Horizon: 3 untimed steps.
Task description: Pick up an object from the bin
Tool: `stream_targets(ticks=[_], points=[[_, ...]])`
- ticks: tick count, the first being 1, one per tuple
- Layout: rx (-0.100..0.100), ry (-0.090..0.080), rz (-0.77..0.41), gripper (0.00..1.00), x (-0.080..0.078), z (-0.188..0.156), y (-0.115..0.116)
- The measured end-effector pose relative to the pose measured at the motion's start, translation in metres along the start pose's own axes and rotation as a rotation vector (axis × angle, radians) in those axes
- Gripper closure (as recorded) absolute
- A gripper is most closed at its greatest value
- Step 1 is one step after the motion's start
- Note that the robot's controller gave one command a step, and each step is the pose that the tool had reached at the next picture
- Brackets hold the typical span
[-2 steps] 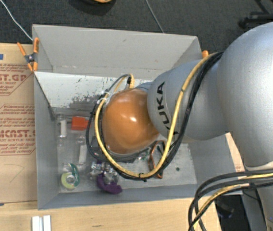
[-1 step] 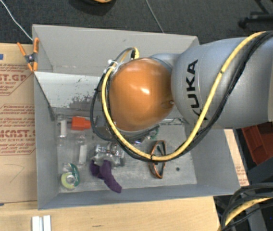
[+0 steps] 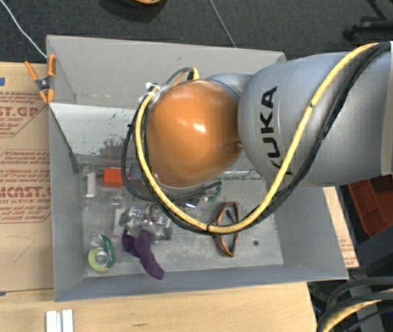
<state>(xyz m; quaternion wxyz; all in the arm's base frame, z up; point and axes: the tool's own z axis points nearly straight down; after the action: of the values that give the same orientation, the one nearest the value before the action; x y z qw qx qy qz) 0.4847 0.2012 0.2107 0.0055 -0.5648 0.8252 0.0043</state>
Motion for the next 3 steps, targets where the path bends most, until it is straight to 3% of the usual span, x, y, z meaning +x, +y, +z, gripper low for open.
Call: stream_targets(ticks=[1, 2, 3], points=[[-0.002, 0.001, -0.315, 1.00, 0.000, 0.060, -0.005], [-0.003, -0.002, -0.235, 1.00, -0.001, 0.086, 0.008], [0.005, -0.007, -0.286, 1.00, -0.022, -0.001, -0.002]])
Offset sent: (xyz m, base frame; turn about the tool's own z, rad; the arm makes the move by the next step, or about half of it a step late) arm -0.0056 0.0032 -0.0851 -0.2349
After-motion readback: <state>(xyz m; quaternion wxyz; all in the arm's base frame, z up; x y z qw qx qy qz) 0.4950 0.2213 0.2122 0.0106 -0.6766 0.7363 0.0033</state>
